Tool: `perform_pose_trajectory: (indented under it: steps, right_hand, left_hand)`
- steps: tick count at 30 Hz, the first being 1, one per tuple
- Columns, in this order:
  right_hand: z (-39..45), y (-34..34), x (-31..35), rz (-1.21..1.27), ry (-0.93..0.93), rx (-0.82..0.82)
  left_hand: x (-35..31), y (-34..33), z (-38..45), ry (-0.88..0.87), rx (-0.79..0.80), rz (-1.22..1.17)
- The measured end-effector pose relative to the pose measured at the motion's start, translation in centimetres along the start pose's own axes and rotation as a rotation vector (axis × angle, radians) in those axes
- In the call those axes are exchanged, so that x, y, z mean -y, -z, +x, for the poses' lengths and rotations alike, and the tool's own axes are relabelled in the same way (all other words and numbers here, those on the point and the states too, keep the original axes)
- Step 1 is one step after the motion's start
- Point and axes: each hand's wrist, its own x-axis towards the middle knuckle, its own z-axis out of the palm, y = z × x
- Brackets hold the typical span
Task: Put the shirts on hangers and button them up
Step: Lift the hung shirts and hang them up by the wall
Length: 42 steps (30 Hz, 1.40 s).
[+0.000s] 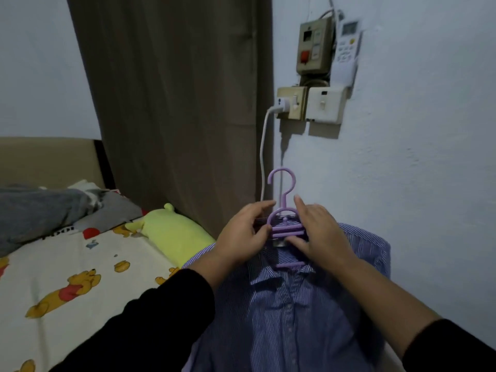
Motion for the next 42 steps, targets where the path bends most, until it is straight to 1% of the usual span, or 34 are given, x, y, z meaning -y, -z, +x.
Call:
perform_pose_trajectory:
  steps: [2, 4, 6, 7, 9, 11, 14, 16, 19, 22, 25, 29, 33, 35, 37, 39, 42]
  right_hand:
    - [-0.9, 1.8, -0.9, -0.019, 0.0, -0.009]
    - [-2.4, 3.5, -1.8, 0.02, -0.034, 0.042]
    - [-3.9, 5.1, -2.5, 0.116, -0.127, 0.166]
    - [-4.6, 5.7, -2.7, 0.164, -0.187, 0.256]
    - [-5.6, 6.3, -2.9, 0.187, -0.243, 0.425]
    - [-6.1, 6.0, -2.6, 0.177, -0.236, 0.51]
    - [-6.3, 3.7, -1.9, 0.238, -0.235, 0.515]
    - [-6.3, 1.6, -1.1, 0.312, -0.246, 0.52]
    - [-6.7, -2.4, -0.1, 0.417, -0.265, 0.58]
    - [-7.5, -6.3, 0.8, 0.417, -0.218, 0.626]
    - [-7.4, -9.3, 1.7, 0.343, -0.159, 0.562]
    - [-7.1, -11.9, 2.2, 0.334, -0.162, 0.507]
    - [-7.2, -14.1, 2.1, 0.357, -0.194, 0.568]
    - [-7.2, -15.0, 1.8, 0.371, -0.204, 0.596]
    - [-6.9, -15.4, 1.6, 0.381, -0.211, 0.621]
    - [-6.6, -15.5, 1.6, 0.386, -0.2, 0.633]
    - [-6.2, -15.4, 1.6, 0.4, -0.186, 0.652]
  left_hand:
    - [-1.7, -0.3, 1.0, 0.029, 0.041, -0.082]
    - [-3.3, -0.7, 1.9, 0.13, 0.137, -0.219]
    - [-4.3, -1.3, 2.3, 0.225, 0.237, -0.377]
    - [-4.5, -1.6, 2.3, 0.262, 0.277, -0.412]
    - [-4.1, -2.1, 2.2, 0.321, 0.325, -0.374]
    - [-2.7, -2.6, 1.7, 0.386, 0.321, -0.32]
    - [0.4, -3.0, 0.3, 0.504, 0.266, -0.283]
    - [2.4, -3.0, -1.0, 0.574, 0.252, -0.218]
    - [5.8, -3.4, -2.9, 0.694, 0.26, -0.148]
    - [8.5, -3.9, -4.5, 0.805, 0.244, -0.122]
    - [10.4, -4.4, -5.8, 0.885, 0.309, -0.059]
    - [13.4, -5.8, -6.9, 1.04, 0.391, -0.063]
    - [14.6, -6.6, -7.6, 1.216, 0.488, -0.095]
    - [14.8, -7.1, -7.7, 1.277, 0.561, -0.089]
    - [15.1, -7.3, -7.9, 1.336, 0.602, -0.088]
    - [15.4, -7.3, -7.9, 1.407, 0.591, -0.147]
    - [16.2, -7.5, -8.2, 1.446, 0.565, -0.215]
